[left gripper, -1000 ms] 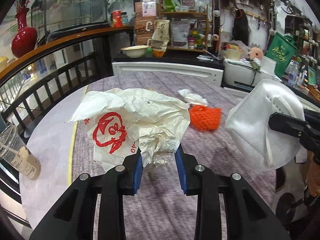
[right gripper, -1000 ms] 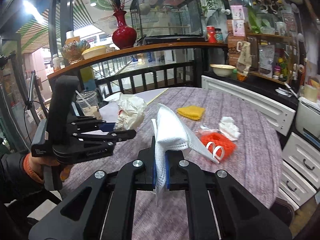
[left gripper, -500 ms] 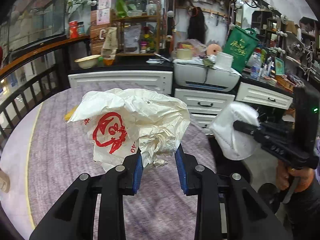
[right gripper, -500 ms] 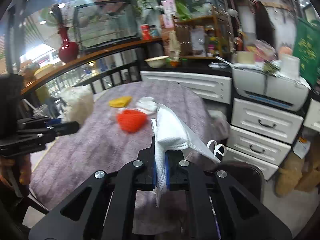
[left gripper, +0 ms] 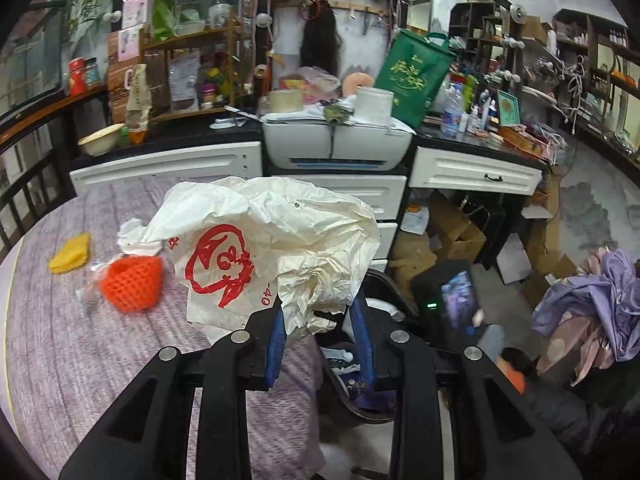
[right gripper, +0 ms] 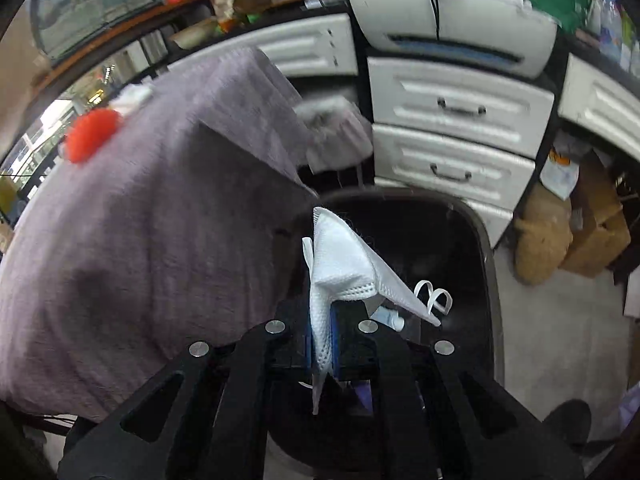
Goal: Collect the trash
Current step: 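Carry plastic bag and face mask to the black bin and open both tools inside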
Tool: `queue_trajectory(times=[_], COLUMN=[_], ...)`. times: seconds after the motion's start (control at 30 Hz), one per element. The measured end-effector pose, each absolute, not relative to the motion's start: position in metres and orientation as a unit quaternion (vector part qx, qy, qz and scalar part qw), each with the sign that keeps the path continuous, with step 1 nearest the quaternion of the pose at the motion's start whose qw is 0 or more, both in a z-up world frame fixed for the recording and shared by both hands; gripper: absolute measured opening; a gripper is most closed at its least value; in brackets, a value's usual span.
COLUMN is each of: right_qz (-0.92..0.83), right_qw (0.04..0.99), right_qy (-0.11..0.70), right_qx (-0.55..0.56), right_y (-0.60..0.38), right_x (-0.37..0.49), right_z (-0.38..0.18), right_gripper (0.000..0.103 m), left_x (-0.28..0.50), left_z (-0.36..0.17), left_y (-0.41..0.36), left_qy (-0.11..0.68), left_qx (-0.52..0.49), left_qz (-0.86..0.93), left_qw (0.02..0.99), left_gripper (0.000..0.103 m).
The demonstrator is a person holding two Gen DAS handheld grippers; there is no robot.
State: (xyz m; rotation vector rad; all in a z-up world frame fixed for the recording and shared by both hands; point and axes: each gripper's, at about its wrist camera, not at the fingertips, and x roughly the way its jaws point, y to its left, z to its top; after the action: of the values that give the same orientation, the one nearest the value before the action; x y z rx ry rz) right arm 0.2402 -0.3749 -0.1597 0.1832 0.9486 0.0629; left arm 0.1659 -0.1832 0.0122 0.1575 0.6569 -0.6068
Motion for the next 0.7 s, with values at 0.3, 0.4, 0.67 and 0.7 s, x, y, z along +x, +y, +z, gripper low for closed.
queue_trajectory(times=[0.3,0.4,0.67,0.7], right_qz=[-0.009,-0.013,-0.057,-0.067], right_qw=[0.863,0.857,0.865,0.866], right_qy=[0.484,0.488,0.463,0.460], right_qx=[0.142,0.162,0.183,0.184], right_y=[-0.391,-0.398,-0.428,-0.433], right_x=[0.246,0.237,0.196,0.191], right_z=[-0.201,-0.201,-0.179,-0.176], right_gripper=[0.076,0.076,0.080,0.080], left_x=[0.162,0.162,0.167,0.169], left_z=[-0.001,-0.007,-0.033,-0.036], left_y=[-0.215,-0.229,-0.263,-0.266], left_qy=[0.335,0.344,0.368,0.372], left_qx=[0.100,0.111,0.137,0.136], left_qz=[-0.315,-0.326,-0.345,-0.344], left_qw=[0.882,0.873,0.853,0.851], left_gripper=[0.030,0.030,0.030,0.030])
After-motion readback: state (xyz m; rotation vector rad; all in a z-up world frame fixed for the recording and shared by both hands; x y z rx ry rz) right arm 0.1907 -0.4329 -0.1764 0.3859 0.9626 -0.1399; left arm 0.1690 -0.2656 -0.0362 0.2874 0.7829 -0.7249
